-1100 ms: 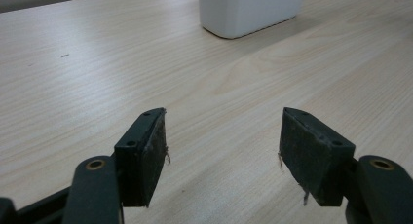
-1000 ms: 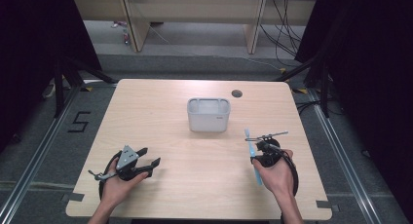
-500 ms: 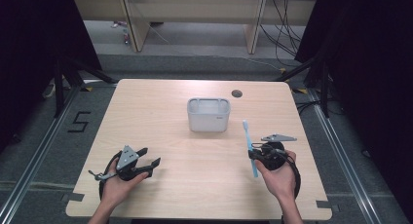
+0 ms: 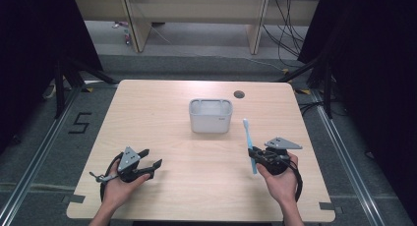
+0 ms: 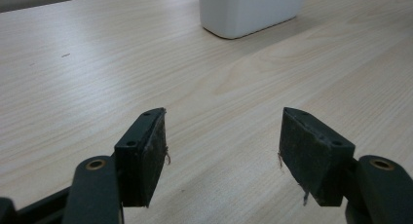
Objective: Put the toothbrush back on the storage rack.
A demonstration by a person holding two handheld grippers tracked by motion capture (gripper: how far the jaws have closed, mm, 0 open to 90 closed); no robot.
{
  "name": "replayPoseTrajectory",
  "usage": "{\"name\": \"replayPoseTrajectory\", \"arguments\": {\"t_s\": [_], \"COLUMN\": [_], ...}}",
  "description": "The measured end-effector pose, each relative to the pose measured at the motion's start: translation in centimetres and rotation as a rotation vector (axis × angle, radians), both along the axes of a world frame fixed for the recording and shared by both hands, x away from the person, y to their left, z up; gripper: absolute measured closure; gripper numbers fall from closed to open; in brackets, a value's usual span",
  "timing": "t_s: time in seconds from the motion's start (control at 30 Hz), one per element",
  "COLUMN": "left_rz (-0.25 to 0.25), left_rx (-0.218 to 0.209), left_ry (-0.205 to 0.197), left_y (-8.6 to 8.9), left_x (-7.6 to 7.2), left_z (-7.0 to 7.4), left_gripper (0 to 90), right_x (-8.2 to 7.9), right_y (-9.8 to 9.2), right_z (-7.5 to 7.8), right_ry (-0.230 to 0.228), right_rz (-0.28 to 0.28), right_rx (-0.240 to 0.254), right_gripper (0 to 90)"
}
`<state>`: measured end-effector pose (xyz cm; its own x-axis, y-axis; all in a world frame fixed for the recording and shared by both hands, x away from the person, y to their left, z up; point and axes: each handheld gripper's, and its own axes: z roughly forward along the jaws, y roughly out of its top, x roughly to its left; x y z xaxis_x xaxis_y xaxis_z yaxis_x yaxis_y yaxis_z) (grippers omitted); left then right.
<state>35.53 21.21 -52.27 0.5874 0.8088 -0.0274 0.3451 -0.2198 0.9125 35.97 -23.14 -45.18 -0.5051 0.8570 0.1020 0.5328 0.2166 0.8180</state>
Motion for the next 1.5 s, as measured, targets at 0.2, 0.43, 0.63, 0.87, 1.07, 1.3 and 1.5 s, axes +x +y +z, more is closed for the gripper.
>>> {"name": "replayPoseTrajectory", "arguments": {"t_s": [0.2,0.43,0.63,0.87,1.07,1.3,1.5], "left_rz": [0.0,0.002,0.016,0.016,0.018,0.026,0.028], "left_rx": [0.0,-0.001,-0.014,-0.018,-0.017,-0.017,-0.018], "left_ry": [0.001,-0.001,-0.001,-0.008,-0.011,-0.011,-0.009], "left_y": [0.0,0.0,0.1,0.2,0.1,0.1,0.1], "left_x": [0.0,0.0,-0.1,-0.1,-0.2,-0.3,-0.3], "left_z": [0.0,0.0,0.0,0.0,0.0,0.1,0.0], "left_gripper": [33.7,33.8,34.1,34.1,34.5,34.7,34.9], "right_x": [-0.1,-0.2,-0.2,-0.3,0.0,0.2,0.5], "right_y": [-0.1,-0.2,-0.2,-0.1,-0.2,0.1,0.1], "right_z": [0.1,0.2,0.3,0.7,1.1,1.6,2.0], "right_ry": [-0.08,-0.114,-0.146,-0.169,-0.238,-0.245,-0.278], "right_rz": [-0.013,-0.003,-0.011,-0.046,-0.061,-0.08,-0.085], "right_rx": [0.056,0.131,0.136,0.177,0.169,0.195,0.194], "right_gripper": [79.3,79.4,79.3,79.3,79.3,79.3,79.3]}}
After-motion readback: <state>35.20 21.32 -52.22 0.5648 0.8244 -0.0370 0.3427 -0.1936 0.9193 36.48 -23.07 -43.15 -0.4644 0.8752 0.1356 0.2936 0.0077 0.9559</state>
